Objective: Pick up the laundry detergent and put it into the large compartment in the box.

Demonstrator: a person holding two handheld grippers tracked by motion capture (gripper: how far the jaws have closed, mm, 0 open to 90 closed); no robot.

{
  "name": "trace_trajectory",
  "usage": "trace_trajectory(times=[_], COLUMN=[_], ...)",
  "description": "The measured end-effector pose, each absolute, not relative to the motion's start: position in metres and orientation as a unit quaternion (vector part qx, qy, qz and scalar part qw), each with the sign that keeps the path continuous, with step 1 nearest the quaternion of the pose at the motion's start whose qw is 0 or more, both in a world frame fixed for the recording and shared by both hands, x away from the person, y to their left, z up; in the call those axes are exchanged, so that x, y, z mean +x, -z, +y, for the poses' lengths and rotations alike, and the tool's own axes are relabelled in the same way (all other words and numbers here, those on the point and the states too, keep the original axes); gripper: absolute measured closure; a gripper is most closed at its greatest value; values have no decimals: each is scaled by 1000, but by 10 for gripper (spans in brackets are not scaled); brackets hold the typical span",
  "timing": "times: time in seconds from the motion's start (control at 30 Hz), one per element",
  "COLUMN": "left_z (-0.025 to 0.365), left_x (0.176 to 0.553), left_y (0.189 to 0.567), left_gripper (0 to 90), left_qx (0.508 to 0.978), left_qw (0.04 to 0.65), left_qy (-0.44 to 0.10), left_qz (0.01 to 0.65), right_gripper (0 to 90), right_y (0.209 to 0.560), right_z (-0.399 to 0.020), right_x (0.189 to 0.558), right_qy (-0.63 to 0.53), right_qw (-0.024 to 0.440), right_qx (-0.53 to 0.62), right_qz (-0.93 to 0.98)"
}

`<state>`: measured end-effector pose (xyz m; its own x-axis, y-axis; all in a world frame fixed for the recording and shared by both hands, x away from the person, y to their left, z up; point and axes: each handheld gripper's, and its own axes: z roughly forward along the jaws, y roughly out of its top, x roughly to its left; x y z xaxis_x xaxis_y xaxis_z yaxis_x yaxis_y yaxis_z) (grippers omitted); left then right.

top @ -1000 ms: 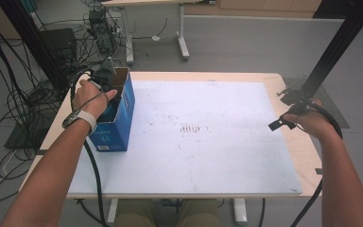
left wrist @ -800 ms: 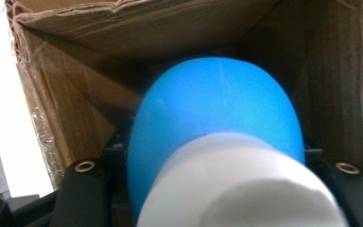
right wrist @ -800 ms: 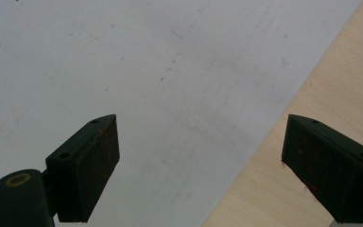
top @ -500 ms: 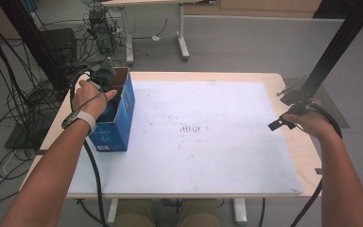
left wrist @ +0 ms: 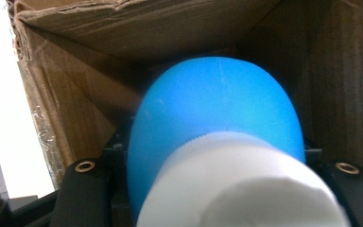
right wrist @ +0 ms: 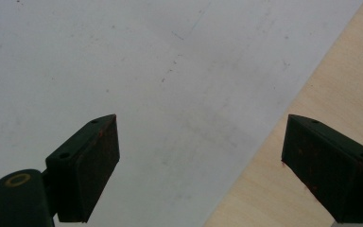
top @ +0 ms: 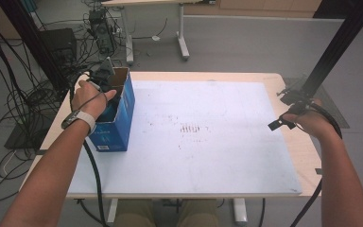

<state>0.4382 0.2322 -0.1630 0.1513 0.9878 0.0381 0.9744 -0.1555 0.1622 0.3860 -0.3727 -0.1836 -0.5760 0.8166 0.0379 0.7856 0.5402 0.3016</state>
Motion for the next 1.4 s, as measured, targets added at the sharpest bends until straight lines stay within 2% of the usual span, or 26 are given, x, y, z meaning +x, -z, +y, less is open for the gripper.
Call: trace_trajectory(times=[1.4], left_z=[231], left_x=[438], left_y=[163], left_gripper=[386], left_qx=[757], left_qw=[48], left_qy=[-68], left_qz=[648], right_gripper=[121], right_y=[184], right_z=[-375], right_x=[384], right_qy=[-147], right_qw=[55], right_qx=[459], right_qz=[874])
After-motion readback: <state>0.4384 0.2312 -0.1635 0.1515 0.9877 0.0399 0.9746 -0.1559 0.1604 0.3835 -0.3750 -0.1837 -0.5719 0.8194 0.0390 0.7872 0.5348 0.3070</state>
